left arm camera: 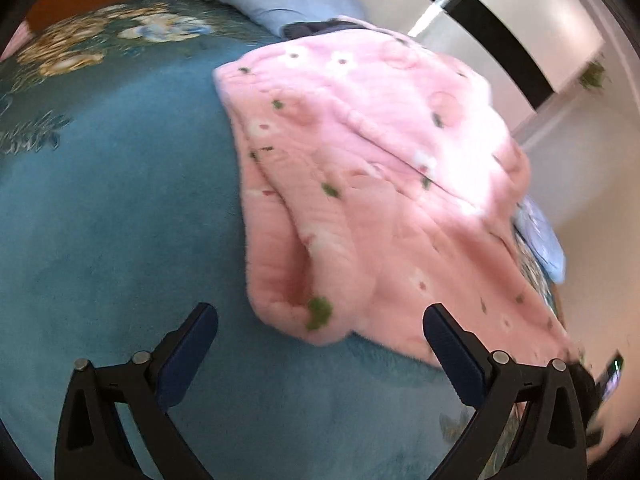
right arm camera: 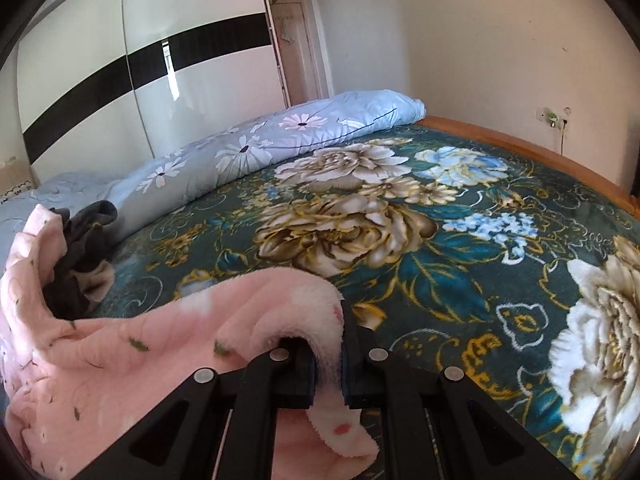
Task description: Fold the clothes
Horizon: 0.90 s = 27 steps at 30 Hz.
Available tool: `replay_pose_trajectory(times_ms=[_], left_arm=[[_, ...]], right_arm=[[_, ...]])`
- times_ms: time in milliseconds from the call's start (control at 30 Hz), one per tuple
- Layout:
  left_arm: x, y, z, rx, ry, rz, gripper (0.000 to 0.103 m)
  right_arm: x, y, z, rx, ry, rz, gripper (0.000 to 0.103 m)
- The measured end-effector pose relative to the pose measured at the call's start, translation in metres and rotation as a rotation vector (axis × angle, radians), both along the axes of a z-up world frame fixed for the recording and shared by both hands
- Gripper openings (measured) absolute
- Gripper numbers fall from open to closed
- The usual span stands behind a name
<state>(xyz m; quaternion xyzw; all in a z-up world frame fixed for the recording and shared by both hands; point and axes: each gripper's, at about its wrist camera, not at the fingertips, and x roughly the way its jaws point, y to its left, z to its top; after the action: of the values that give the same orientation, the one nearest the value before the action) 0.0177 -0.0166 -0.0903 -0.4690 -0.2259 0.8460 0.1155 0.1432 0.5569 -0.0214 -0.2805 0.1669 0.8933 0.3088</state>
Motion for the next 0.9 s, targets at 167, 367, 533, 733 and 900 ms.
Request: replay_pose_trajectory(times_ms=[167, 367, 533, 733, 900], left_arm=[[-0.01, -0.009, -0.011, 0.072, -0.069, 0.094, 0.047], [-0.003, -0.031, 0.002, 0.07, -0.022, 0.161, 0.018], [0.008, -0.085, 0.026, 0.112, 0.036, 0.273, 0.016], [0.032, -0.156, 0.028, 0.153, 0.06, 0.418, 0.015], [0.04, -0.198, 0.007, 0.159, 0.032, 0.509, 0.015]], right_arm=[[-0.005, -0.007, -0.003, 0.024, -0.026, 0.017, 0.012], [-0.006, -0.011, -0.006, 0.034, -0.041, 0.024, 0.013], [-0.003, -0.015, -0.004, 0.037, -0.025, 0.039, 0.013], [-0.008, -0.047, 0.005, 0.097, -0.003, 0.152, 0.013], [-0.013, -0.095, 0.02, 0.226, 0.028, 0.286, 0.012]])
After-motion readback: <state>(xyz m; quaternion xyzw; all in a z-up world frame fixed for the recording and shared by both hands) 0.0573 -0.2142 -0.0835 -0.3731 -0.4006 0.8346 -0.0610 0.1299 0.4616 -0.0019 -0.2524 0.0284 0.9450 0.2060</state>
